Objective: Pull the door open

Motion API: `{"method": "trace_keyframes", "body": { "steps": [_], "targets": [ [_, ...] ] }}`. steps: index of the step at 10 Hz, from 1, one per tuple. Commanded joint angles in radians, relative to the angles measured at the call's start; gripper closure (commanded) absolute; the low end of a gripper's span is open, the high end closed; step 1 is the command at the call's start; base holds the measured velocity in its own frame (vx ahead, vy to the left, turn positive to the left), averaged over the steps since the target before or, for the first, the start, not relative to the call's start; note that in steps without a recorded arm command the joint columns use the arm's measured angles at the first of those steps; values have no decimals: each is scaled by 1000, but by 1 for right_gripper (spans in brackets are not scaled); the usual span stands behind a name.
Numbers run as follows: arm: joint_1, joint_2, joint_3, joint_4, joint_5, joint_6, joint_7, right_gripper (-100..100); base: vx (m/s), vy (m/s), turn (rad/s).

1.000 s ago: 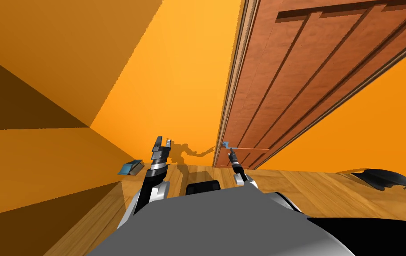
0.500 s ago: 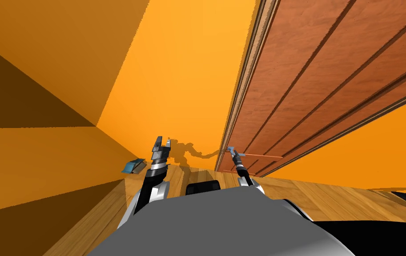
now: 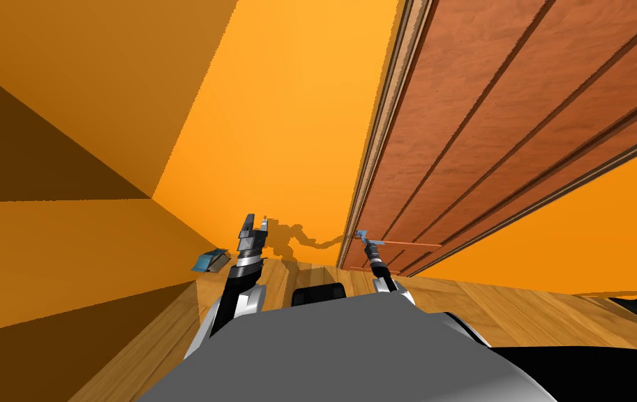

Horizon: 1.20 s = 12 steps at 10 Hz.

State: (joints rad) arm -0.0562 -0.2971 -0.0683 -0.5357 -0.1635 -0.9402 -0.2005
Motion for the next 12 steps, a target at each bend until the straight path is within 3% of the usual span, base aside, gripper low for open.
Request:
{"method": "trace_keyframes", "body": {
  "steps": [1,10,11,12],
  "targets": [
    [0,0,-1,-1,0,-2,0,100,0,0,0],
    [35,-81,87,-10,58,-41,-121,100,-191,-52,113],
    [37,-85,91,-10,61,-43,-126,100,-200,-64,77],
    [33,-77,91,-5,60,-42,-120,100,-84,-23,28]
  ]
}}
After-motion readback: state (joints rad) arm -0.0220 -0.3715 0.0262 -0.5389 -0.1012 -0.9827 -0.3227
